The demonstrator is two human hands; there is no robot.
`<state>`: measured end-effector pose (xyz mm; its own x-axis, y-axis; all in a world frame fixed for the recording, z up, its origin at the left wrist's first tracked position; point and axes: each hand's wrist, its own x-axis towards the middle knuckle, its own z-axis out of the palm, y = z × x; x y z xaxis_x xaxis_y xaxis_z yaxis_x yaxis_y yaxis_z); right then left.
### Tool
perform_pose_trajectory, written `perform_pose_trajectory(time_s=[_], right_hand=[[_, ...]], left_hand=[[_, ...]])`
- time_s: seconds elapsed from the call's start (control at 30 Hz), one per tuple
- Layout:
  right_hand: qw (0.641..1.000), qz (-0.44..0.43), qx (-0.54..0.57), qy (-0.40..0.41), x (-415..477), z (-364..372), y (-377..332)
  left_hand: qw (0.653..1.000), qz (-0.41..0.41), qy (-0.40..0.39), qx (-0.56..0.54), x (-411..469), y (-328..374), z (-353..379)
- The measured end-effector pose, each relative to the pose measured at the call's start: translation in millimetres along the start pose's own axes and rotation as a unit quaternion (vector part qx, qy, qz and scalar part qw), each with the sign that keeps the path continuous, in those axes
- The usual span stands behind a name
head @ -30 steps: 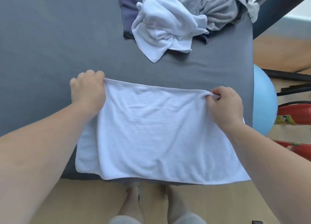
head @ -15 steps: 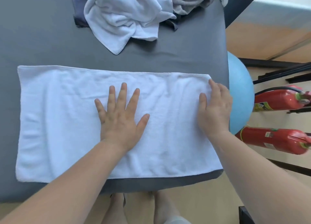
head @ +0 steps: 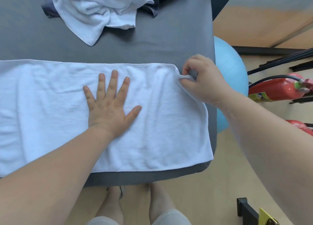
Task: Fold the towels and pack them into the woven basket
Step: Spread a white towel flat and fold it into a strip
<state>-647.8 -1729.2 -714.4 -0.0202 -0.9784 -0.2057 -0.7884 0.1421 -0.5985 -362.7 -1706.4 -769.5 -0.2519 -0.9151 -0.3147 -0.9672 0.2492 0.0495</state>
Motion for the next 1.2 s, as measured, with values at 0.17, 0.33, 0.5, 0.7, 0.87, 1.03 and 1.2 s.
perform_pose_trajectory(time_s=[0.17, 0.33, 0.5, 0.7, 0.87, 1.03, 1.2], right_hand=[[0.996, 0.074, 0.053, 0.002, 8, -12, 16], [0.977, 0.169, 0.083, 0.1, 17, -15, 33], [0.95, 0.238, 0.078, 0.189, -25, 5, 24], [0.979, 0.029, -0.201, 0.017, -122, 80, -7], [0.973, 0.068, -0.218, -0.038, -131, 105, 2], [0.958, 0.218, -0.186, -0.004, -157, 104, 17], [0.966, 0.166, -0.195, 0.026, -131, 89, -22]], left_hand=[[1.0, 0.0, 0.011, 0.002, 0, 0, 3], [1.0, 0.004, 0.014, 0.002, 1, -1, 6], [1.0, -0.002, 0.019, -0.001, 1, 0, 8], [1.0, 0.0, 0.016, -0.001, 1, 1, 8], [1.0, -0.001, 0.012, -0.008, 1, 1, 5], [1.0, -0.005, -0.005, 0.005, 0, 1, -3], [1.0, -0.003, -0.006, 0.003, -4, -4, -7]])
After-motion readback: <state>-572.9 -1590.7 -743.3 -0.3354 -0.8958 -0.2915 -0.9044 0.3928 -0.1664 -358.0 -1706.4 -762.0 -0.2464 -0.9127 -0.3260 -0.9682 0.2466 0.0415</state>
